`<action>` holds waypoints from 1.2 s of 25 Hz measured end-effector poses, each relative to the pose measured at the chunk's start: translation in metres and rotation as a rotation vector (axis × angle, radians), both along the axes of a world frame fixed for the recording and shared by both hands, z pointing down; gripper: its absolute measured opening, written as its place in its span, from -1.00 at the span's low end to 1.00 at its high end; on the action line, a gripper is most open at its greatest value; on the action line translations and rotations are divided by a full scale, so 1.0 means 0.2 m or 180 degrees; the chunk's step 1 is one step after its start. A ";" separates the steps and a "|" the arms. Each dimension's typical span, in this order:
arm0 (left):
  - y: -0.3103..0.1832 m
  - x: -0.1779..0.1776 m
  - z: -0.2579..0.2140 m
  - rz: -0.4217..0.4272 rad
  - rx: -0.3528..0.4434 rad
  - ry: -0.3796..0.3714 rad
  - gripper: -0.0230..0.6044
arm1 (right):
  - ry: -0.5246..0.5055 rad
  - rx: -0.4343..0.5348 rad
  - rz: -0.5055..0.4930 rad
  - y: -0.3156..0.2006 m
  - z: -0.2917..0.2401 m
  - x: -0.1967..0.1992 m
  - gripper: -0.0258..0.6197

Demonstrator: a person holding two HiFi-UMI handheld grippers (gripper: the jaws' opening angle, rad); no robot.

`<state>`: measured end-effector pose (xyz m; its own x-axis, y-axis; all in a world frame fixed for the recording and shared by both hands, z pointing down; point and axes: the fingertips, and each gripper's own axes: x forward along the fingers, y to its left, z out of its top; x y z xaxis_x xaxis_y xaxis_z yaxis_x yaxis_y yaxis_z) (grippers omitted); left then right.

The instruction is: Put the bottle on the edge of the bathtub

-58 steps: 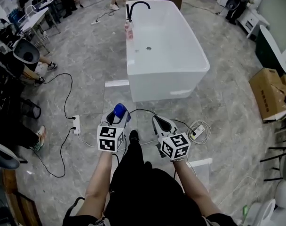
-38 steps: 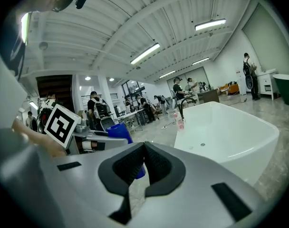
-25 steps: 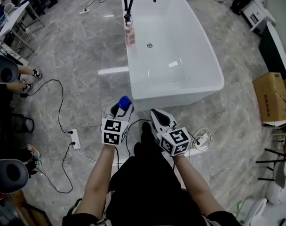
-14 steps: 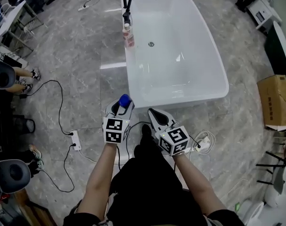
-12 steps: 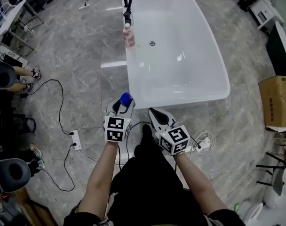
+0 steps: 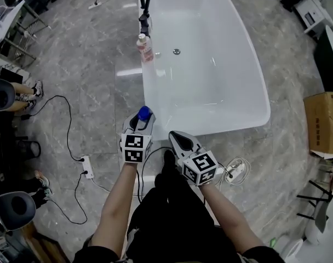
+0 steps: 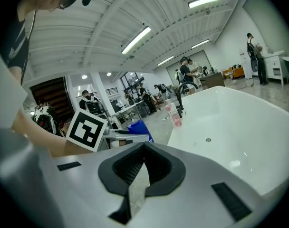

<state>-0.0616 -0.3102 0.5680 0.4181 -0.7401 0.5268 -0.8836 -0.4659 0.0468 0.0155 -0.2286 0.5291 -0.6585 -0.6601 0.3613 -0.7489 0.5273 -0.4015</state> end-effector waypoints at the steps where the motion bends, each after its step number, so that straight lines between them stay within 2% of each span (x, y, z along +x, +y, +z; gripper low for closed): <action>1: -0.03 0.01 0.01 -0.0008 -0.0007 -0.0005 -0.43 | -0.0008 -0.0015 0.0004 -0.02 0.01 0.01 -0.91; 14: -0.31 0.02 0.17 -0.0073 -0.0061 -0.0097 -0.43 | 0.0002 -0.0171 0.0073 -0.17 0.13 0.08 -0.91; 20: -0.42 0.04 0.19 -0.0061 0.0001 -0.0106 -0.43 | 0.0045 -0.0223 0.0088 -0.19 0.16 0.09 -0.91; 30: -0.45 0.06 0.25 0.0024 -0.0015 -0.0146 -0.43 | 0.0074 -0.0252 0.0121 -0.21 0.18 0.10 -0.91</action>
<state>-0.0494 -0.4002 0.6174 0.3989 -0.7344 0.5491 -0.8814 -0.4723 0.0087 0.0357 -0.2696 0.5658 -0.6243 -0.6534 0.4282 -0.7774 0.4656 -0.4229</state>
